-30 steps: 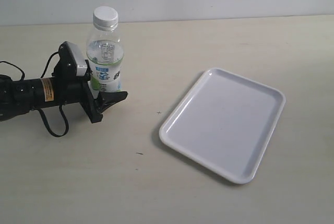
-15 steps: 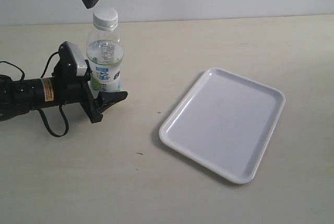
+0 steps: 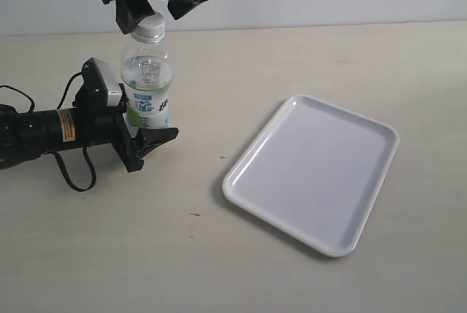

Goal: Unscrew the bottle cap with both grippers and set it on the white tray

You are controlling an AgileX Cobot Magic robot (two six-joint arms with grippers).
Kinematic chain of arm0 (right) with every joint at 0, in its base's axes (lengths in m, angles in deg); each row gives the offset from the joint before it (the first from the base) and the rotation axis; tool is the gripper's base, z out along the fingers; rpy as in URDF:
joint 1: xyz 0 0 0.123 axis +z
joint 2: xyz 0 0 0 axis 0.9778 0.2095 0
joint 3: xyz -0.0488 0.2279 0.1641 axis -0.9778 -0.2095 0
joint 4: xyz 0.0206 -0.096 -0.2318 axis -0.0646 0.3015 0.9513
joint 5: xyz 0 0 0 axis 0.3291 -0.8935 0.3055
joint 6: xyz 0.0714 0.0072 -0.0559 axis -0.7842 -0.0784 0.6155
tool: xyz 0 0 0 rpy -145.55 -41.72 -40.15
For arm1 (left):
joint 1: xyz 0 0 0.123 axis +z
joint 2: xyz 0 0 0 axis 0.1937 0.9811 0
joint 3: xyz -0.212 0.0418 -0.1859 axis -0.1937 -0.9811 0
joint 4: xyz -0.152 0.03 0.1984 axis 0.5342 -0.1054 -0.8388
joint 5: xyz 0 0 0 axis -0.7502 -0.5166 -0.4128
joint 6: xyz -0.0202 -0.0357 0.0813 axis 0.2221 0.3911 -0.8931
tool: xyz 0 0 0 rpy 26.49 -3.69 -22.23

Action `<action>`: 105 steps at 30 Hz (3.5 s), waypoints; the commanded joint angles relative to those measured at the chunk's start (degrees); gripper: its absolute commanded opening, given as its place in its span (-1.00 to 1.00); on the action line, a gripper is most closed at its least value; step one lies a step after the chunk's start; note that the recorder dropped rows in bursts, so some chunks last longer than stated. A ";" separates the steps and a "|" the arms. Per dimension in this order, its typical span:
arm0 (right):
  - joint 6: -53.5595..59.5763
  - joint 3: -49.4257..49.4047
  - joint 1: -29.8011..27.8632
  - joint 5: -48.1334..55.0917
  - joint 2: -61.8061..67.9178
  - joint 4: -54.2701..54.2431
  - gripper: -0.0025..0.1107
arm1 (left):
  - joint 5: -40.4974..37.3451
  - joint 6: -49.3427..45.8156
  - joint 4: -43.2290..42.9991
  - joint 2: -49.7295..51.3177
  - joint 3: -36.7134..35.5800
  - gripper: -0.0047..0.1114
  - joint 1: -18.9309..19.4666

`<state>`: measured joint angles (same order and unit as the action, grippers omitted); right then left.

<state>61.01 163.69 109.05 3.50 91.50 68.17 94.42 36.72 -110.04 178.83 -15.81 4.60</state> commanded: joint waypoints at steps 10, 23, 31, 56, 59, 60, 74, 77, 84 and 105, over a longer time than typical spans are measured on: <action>0.53 0.40 0.17 -0.14 -0.18 -0.36 0.22 | -2.42 -0.02 -0.24 0.13 -0.16 -0.92 0.00; 11.12 0.40 0.17 0.25 -0.18 -0.88 -0.82 | -2.42 -0.02 -0.24 0.13 -0.16 -0.92 0.00; 26.27 0.40 0.17 0.49 -0.18 -3.24 -0.96 | -2.42 -0.02 -0.24 0.13 -0.16 -0.92 0.00; 51.98 4.86 0.17 6.93 -2.68 0.03 -0.96 | -1.30 0.09 -0.23 0.13 -0.16 -0.92 0.00; 42.38 4.86 0.17 9.22 -3.44 5.10 -0.96 | -1.30 0.09 -0.23 0.13 -0.16 -0.92 0.00; 39.04 4.86 0.04 11.88 -3.54 7.05 -0.96 | -1.30 0.09 -0.23 0.13 -0.16 -0.92 0.00; 25.86 -9.10 -14.11 14.23 -11.78 2.60 -0.96 | -1.32 0.09 -0.34 0.13 -0.16 -0.92 0.00; 24.82 -16.06 -16.16 14.23 -12.53 4.07 -0.96 | -1.32 0.09 -0.34 0.13 -0.16 -0.92 0.00; 24.50 -32.64 -19.96 12.48 -12.43 4.07 -0.96 | -1.32 0.09 -0.34 0.13 -0.16 -0.92 0.00; 22.38 -53.66 -19.96 -22.41 -10.72 2.07 -0.96 | -1.32 0.22 -0.44 0.13 -0.16 -0.92 0.00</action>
<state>83.56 110.24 89.46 -17.86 79.62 71.87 94.42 36.75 -109.90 178.83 -15.81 4.60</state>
